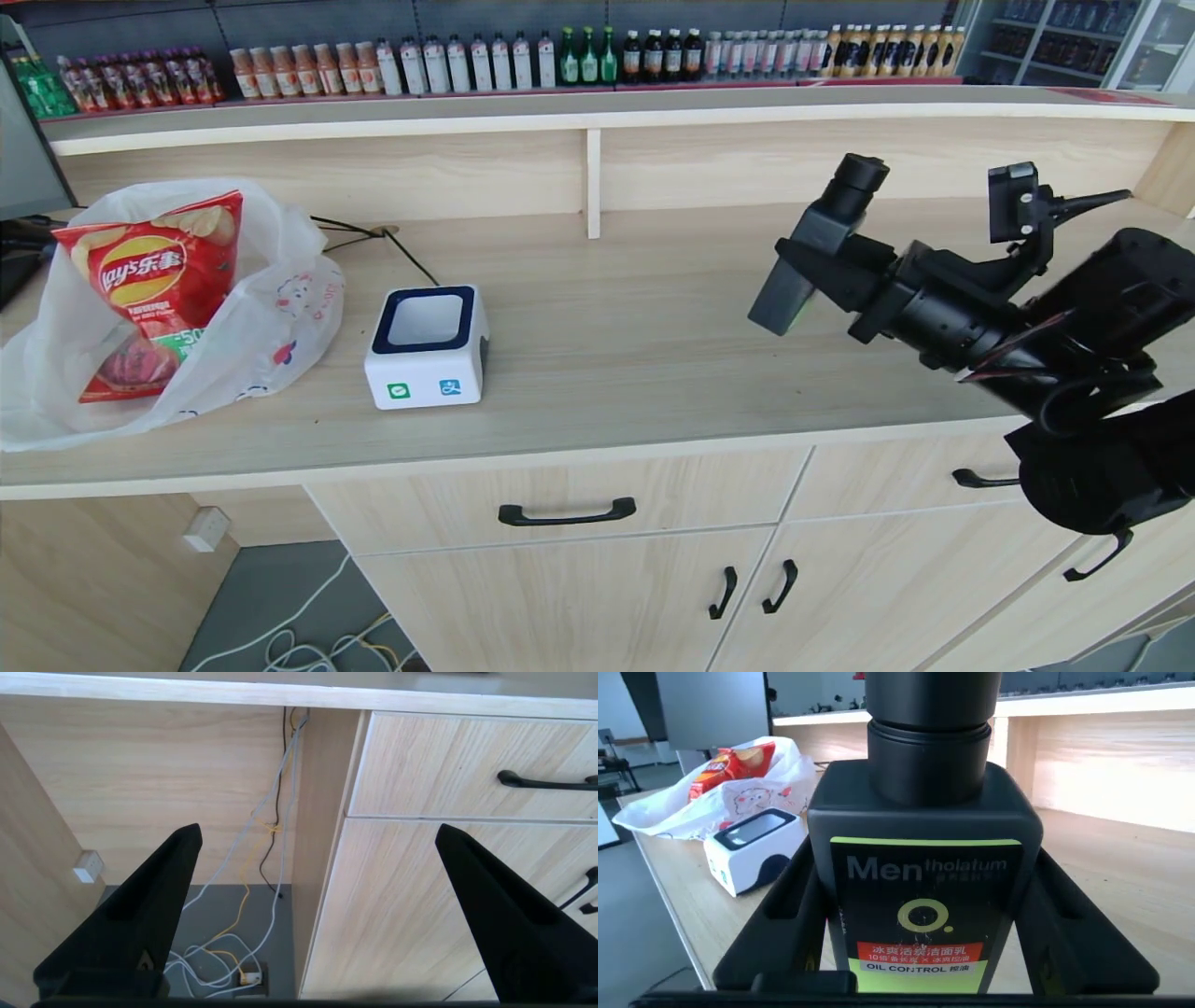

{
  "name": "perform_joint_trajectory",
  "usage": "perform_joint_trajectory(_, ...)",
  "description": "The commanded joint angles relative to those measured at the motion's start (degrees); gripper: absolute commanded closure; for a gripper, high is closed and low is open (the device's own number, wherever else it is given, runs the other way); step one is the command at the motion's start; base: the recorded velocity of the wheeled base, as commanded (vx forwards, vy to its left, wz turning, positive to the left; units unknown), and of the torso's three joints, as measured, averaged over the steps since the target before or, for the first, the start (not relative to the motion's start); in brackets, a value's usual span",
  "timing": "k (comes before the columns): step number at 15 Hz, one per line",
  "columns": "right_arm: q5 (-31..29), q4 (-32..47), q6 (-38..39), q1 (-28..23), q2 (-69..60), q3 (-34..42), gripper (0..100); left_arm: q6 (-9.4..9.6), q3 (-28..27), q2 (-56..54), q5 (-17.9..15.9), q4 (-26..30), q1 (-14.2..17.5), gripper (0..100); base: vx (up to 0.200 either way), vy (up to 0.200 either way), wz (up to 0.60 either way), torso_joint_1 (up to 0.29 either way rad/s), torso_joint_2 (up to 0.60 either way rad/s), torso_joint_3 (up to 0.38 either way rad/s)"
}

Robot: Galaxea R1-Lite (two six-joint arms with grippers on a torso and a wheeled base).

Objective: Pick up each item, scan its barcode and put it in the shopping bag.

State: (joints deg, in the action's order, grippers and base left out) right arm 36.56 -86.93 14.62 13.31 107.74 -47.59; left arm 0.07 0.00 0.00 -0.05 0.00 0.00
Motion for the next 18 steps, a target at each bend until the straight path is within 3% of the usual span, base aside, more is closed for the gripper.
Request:
perform_joint_trajectory(1,1.2,-1.0,1.2,0.0,1.1,0.6,100,0.01,0.0,0.0,0.0,0.0,0.0,0,0.0,0.0,0.0,0.0,0.0,0.0)
perform_joint_trajectory(6,8.2,-3.1,2.8,-0.3,3.8,0.7,100,0.01,0.0,0.0,0.0,0.0,0.0,0,0.0,0.0,0.0,0.0,0.0,0.0)
perform_joint_trajectory(9,11.7,-3.1,5.2,-0.5,6.1,-2.0,100,0.01,0.0,0.0,0.0,0.0,0.0,0,0.0,0.0,0.0,0.0,0.0,0.0)
perform_joint_trajectory(13,21.2,-3.1,5.0,-3.3,11.0,-8.1,100,0.01,0.0,0.0,0.0,0.0,0.0,0,0.0,0.0,0.0,0.0,0.0,0.0)
perform_joint_trajectory(16,22.4,-3.1,4.5,-4.3,11.8,-11.9,100,0.01,0.0,0.0,0.0,0.0,0.0,0,0.0,0.0,0.0,0.0,0.0,0.0)
perform_joint_trajectory(18,27.2,-3.1,4.4,-5.4,12.4,-12.7,100,0.01,0.0,0.0,0.0,0.0,0.0,0,0.0,0.0,0.0,0.0,0.0,0.0)
